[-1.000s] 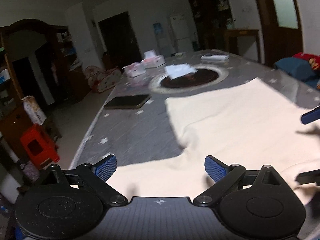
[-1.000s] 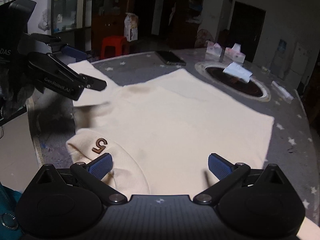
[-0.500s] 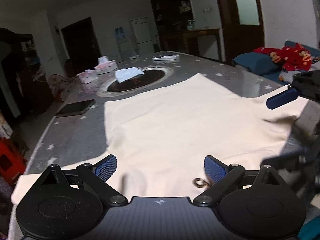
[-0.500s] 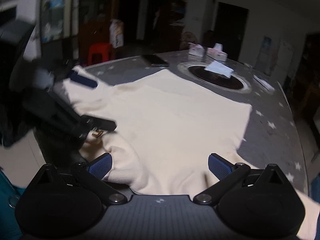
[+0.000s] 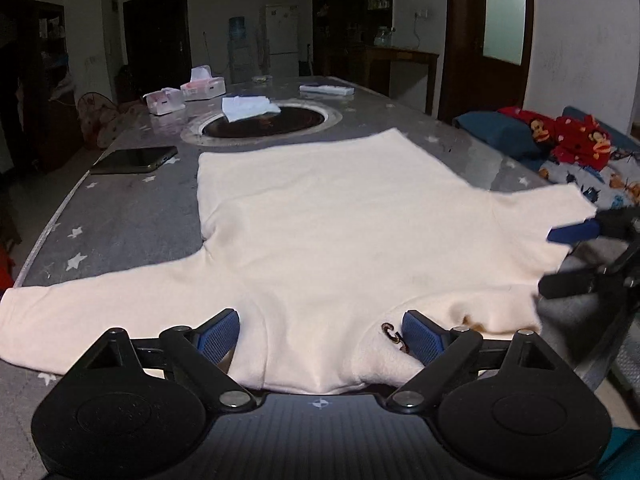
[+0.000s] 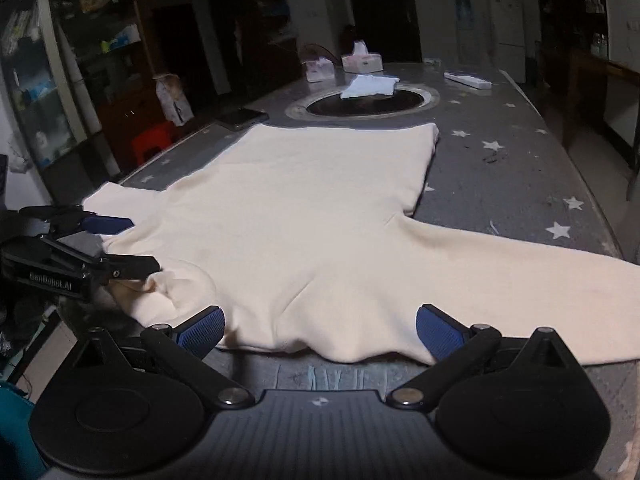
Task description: Fold clothes
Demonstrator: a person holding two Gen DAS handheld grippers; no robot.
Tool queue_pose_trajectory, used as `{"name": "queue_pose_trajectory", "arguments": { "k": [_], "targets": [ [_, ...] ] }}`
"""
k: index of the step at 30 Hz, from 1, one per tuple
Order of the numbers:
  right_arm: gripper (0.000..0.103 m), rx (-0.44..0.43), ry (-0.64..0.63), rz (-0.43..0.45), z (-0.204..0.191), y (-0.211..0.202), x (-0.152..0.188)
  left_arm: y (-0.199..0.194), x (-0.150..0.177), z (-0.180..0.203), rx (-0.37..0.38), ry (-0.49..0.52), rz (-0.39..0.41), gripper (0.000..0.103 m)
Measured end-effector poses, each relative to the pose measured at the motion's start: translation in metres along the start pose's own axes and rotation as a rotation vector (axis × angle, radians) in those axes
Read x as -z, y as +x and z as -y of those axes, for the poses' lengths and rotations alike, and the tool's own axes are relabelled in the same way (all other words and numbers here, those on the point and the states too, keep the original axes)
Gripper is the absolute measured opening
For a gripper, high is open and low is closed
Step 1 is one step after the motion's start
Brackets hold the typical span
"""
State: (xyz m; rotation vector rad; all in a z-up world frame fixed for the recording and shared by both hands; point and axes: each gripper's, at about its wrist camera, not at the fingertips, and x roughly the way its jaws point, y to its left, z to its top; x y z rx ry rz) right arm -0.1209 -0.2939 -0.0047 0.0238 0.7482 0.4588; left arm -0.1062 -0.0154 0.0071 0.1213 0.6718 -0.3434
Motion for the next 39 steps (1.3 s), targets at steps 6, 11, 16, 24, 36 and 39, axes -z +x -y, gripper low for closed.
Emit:
{"name": "queue_pose_trajectory", "arguments": {
  "k": [6, 11, 16, 24, 36, 39],
  "targets": [
    [0.103, 0.000, 0.004, 0.009, -0.001, 0.000, 0.002, -0.005, -0.013, -0.005, 0.027, -0.039, 0.045, 0.097],
    [0.103, -0.011, 0.049, 0.015, 0.003, -0.003, -0.002, -0.001, -0.024, -0.005, 0.040, -0.070, 0.065, 0.102],
    [0.103, 0.035, 0.086, 0.047, 0.012, -0.011, -0.006, 0.005, -0.033, 0.000, 0.077, -0.099, 0.078, 0.103],
    [0.103, 0.121, 0.140, 0.076, 0.030, -0.020, -0.011, 0.016, -0.038, 0.012, 0.107, -0.089, 0.051, 0.103],
    [0.091, 0.311, 0.252, 0.106, 0.080, -0.034, -0.003, 0.022, -0.040, 0.019, 0.100, -0.091, 0.029, 0.103],
    [0.088, 0.361, 0.277, 0.113, 0.092, -0.037, 0.001, 0.024, -0.041, 0.021, 0.096, -0.088, 0.025, 0.103]
  ]
}}
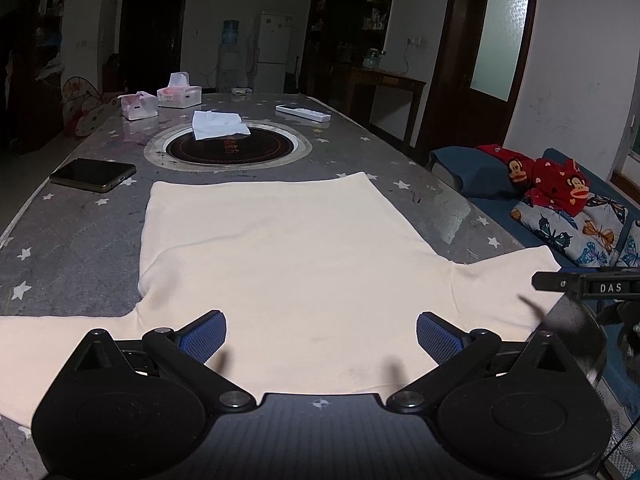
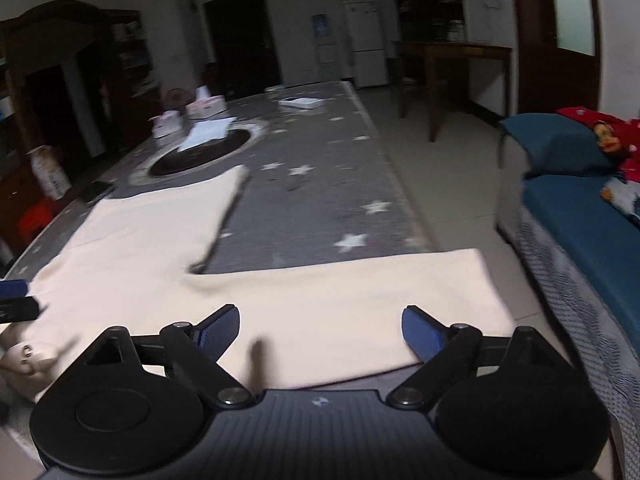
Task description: Fold clothes
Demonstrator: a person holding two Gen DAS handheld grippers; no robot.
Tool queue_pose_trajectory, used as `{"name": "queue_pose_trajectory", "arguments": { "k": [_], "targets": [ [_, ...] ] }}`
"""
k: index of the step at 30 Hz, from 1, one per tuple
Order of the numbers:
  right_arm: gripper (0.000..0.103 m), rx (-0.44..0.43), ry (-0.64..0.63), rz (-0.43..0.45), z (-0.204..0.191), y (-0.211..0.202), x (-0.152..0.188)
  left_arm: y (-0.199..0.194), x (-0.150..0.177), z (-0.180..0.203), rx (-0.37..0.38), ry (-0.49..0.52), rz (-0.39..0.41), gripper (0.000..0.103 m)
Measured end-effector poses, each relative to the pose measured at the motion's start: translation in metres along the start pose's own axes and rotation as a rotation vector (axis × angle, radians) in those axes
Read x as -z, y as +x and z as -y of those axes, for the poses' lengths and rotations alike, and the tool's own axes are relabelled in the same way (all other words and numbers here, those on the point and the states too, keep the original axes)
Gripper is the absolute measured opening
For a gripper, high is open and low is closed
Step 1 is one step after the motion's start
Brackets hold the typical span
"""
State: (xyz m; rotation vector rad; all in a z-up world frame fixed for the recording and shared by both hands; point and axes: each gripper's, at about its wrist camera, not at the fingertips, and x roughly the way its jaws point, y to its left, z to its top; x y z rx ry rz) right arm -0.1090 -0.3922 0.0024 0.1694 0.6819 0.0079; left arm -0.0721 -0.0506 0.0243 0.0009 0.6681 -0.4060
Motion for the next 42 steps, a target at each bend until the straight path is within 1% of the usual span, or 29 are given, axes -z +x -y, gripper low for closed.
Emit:
{"name": "queue_pose_trajectory", "arguments": {
  "k": [4, 7, 10, 12, 14, 16, 17, 21, 27, 29, 30, 33, 35, 37, 42],
  "targets": [
    [0.084, 0.049, 0.025, 0.013, 0.015, 0.001, -0.001, 0.003, 0.000, 0.000, -0.005, -0.008, -0.010, 0.103],
    [0.082, 0.090, 0.053, 0.022, 0.028, 0.003, -0.001, 0.003, 0.000, 0.001, -0.006, -0.006, -0.012, 0.103],
    [0.079, 0.116, 0.095, 0.031, 0.042, 0.004, -0.001, 0.002, 0.000, 0.002, -0.008, -0.002, -0.014, 0.103],
    [0.079, 0.130, 0.122, 0.033, 0.052, 0.005, 0.000, 0.003, -0.001, 0.002, -0.010, -0.003, -0.016, 0.103],
    [0.076, 0.139, 0.146, 0.027, 0.061, 0.007, 0.002, 0.004, -0.001, 0.002, -0.010, -0.004, -0.020, 0.103],
    [0.074, 0.135, 0.174, 0.020, 0.068, 0.008, 0.005, 0.005, -0.001, 0.003, -0.009, -0.003, -0.024, 0.103],
    [0.070, 0.128, 0.189, 0.017, 0.071, 0.009, 0.006, 0.006, -0.001, 0.004, -0.009, -0.002, -0.026, 0.103],
    [0.066, 0.096, 0.248, 0.007, 0.081, 0.011, 0.012, 0.008, 0.000, 0.005, -0.010, 0.001, -0.032, 0.103],
    [0.064, 0.022, 0.380, 0.010, 0.105, 0.008, 0.023, 0.009, 0.000, 0.007, -0.013, 0.006, -0.034, 0.103],
    [0.056, -0.022, 0.442, 0.013, 0.115, 0.007, 0.027, 0.009, 0.000, 0.008, -0.013, 0.006, -0.036, 0.103],
    [0.055, -0.043, 0.464, 0.016, 0.118, 0.007, 0.029, 0.009, 0.000, 0.008, -0.014, 0.006, -0.037, 0.103],
    [0.040, -0.093, 0.508, 0.032, 0.124, 0.007, 0.033, 0.010, 0.000, 0.009, -0.022, 0.009, -0.046, 0.103],
    [0.028, -0.107, 0.519, 0.047, 0.125, 0.007, 0.033, 0.009, 0.000, 0.010, -0.030, 0.011, -0.048, 0.103],
    [0.021, -0.108, 0.524, 0.061, 0.125, 0.005, 0.032, 0.008, 0.000, 0.009, -0.040, 0.009, -0.047, 0.103],
    [0.015, -0.092, 0.515, 0.095, 0.120, -0.002, 0.025, 0.011, 0.001, 0.005, -0.072, 0.000, -0.065, 0.103]
  ]
}}
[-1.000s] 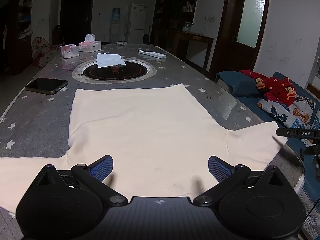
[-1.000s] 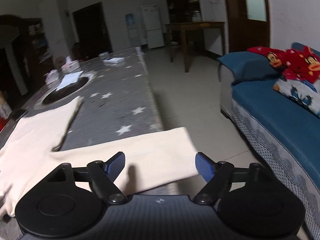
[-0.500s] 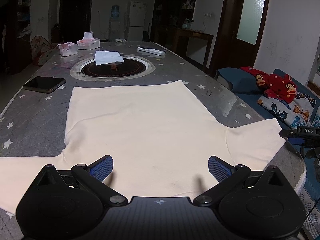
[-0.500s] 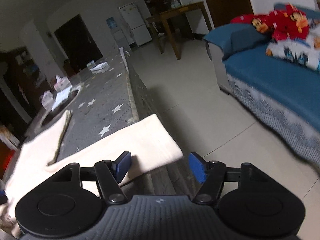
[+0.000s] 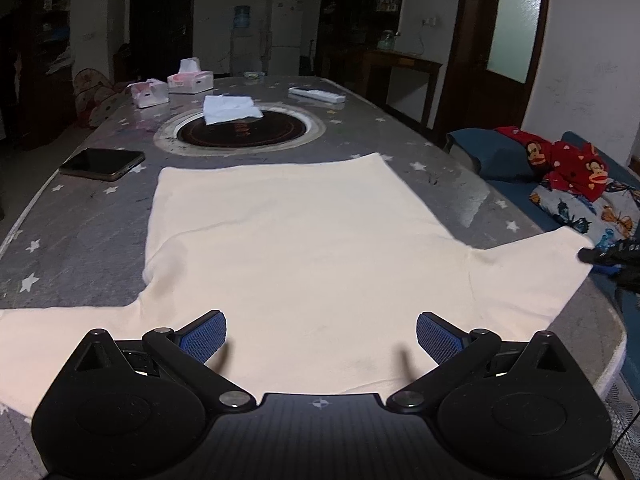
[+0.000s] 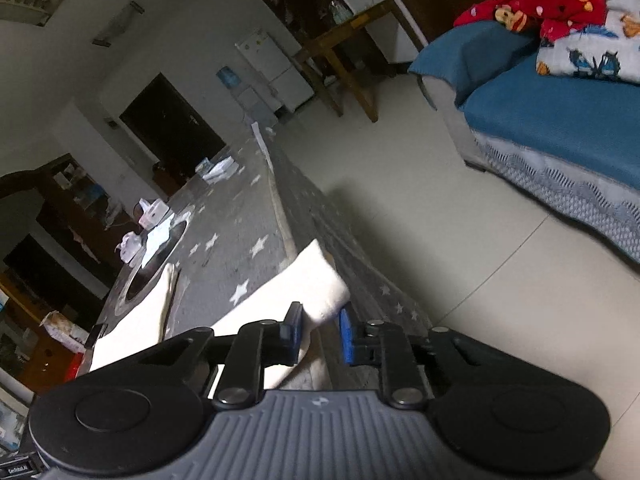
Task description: Fold clothes
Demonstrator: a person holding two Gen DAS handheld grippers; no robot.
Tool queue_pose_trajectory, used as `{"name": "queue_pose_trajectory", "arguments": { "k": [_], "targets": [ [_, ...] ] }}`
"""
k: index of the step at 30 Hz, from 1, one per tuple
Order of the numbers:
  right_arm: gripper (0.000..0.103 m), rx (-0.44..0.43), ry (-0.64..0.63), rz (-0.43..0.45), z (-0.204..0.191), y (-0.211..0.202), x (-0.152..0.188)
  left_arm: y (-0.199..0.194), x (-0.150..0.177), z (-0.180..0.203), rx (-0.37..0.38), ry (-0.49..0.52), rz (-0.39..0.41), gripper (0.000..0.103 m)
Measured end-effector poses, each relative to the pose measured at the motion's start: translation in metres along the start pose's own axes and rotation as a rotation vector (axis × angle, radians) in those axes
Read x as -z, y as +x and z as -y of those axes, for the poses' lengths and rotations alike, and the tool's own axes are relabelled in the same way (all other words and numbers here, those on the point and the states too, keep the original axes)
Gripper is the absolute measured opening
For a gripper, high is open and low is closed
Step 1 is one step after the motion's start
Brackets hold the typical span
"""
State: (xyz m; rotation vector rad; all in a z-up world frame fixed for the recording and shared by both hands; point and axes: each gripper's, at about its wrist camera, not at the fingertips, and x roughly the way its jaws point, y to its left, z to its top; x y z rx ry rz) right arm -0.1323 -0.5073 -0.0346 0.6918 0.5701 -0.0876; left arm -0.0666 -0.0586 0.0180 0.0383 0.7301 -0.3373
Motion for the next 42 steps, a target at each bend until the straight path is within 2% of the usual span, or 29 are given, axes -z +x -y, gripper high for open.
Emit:
{"name": "queue_pose_trajectory", "arguments": {
  "k": [1, 5, 13, 20, 28, 33, 35, 37, 39, 42],
  "targets": [
    [0.010, -0.006, -0.003, 0.011, -0.003, -0.002, -0.001, 0.001, 0.000, -0.001, -0.006, -0.002, -0.005, 0.103],
    [0.009, -0.039, -0.033, 0.035, -0.020, -0.008, -0.009, 0.001, 0.002, -0.004, -0.024, -0.005, -0.015, 0.103],
    [0.008, -0.219, -0.180, 0.029, -0.098, -0.011, -0.024, -0.008, 0.005, -0.020, -0.048, -0.050, 0.011, 0.103],
    [0.008, -0.423, -0.360, -0.056, -0.200, 0.010, -0.019, -0.027, 0.010, -0.051, -0.099, -0.114, 0.063, 0.103],
    [0.008, -0.596, -0.519, -0.203, -0.299, 0.043, 0.028, -0.046, 0.028, -0.085, -0.150, -0.179, 0.084, 0.103],
    [0.008, -0.636, -0.591, -0.308, -0.332, 0.057, 0.069, -0.053, 0.038, -0.101, -0.172, -0.216, 0.081, 0.103],
    [0.016, -0.637, -0.604, -0.355, -0.338, 0.063, 0.082, -0.055, 0.040, -0.104, -0.176, -0.223, 0.082, 0.103],
    [0.019, -0.628, -0.616, -0.382, -0.337, 0.063, 0.087, -0.056, 0.041, -0.107, -0.177, -0.228, 0.084, 0.103],
    [0.024, -0.618, -0.619, -0.374, -0.333, 0.059, 0.086, -0.057, 0.041, -0.108, -0.177, -0.227, 0.087, 0.103],
    [0.025, -0.558, -0.638, -0.342, -0.312, 0.046, 0.076, -0.058, 0.039, -0.105, -0.169, -0.222, 0.099, 0.103]
  ]
}}
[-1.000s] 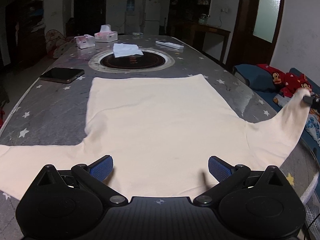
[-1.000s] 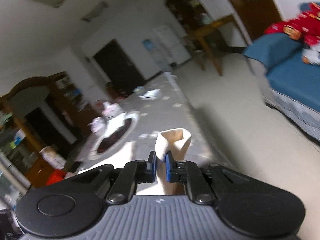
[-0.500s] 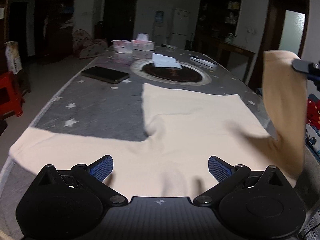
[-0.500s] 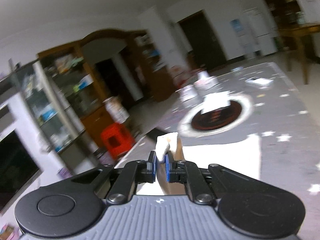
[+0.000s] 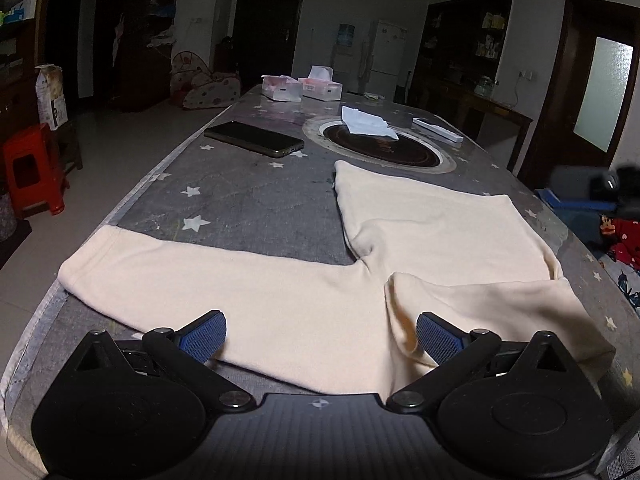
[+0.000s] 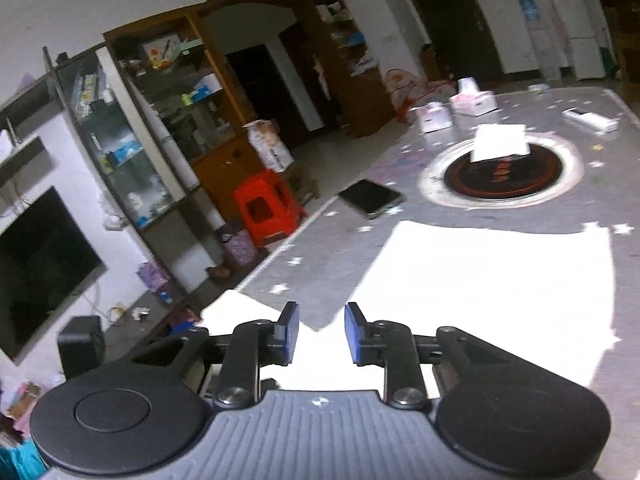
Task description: Fold clothes
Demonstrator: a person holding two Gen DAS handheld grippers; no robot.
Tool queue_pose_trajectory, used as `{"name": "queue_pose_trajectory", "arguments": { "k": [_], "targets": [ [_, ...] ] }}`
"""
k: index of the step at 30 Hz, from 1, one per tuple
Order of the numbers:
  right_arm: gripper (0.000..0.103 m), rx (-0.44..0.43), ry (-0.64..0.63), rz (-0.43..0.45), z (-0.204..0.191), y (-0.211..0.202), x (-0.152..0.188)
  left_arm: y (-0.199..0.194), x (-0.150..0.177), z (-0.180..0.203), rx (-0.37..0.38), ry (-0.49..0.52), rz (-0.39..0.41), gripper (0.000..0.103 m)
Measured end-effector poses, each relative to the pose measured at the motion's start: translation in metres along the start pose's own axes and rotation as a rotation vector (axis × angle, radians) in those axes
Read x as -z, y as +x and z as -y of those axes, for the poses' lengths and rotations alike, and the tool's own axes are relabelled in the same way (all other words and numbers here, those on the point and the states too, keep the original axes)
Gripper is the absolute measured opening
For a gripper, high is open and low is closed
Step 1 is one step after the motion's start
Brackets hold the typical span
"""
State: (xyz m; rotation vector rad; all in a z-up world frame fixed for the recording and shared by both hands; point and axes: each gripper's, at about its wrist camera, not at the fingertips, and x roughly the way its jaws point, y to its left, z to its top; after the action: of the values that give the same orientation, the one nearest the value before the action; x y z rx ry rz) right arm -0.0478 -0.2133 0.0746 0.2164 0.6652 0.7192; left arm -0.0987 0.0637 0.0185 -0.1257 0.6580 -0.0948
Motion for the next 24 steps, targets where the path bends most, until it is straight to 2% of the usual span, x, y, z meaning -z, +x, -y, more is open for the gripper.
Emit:
{"name": "queue_pose_trajectory", "arguments": {
  "k": [6, 11, 16, 20, 24],
  "targets": [
    [0.025, 0.188, -0.025, -0.082, 0.031, -0.030, 0.043, -0.005, -0.006, 0.023, 0.096, 0.049, 0.046, 0.103],
    [0.025, 0.274, 0.005, -0.136, 0.051, -0.036, 0.073, 0.004, -0.008, 0.053, 0.190, 0.118, 0.036, 0.098],
    [0.025, 0.269, 0.009, -0.073, 0.056, -0.041, 0.063, 0.015, -0.010, 0.068, 0.236, 0.130, 0.025, 0.089],
    [0.025, 0.236, -0.013, -0.028, 0.059, -0.026, 0.051, 0.027, -0.011, 0.067, 0.242, 0.112, 0.004, 0.080],
    [0.025, 0.247, 0.004, -0.061, 0.069, -0.008, 0.054, 0.039, -0.008, 0.060, 0.218, 0.099, -0.024, 0.077]
  ]
}}
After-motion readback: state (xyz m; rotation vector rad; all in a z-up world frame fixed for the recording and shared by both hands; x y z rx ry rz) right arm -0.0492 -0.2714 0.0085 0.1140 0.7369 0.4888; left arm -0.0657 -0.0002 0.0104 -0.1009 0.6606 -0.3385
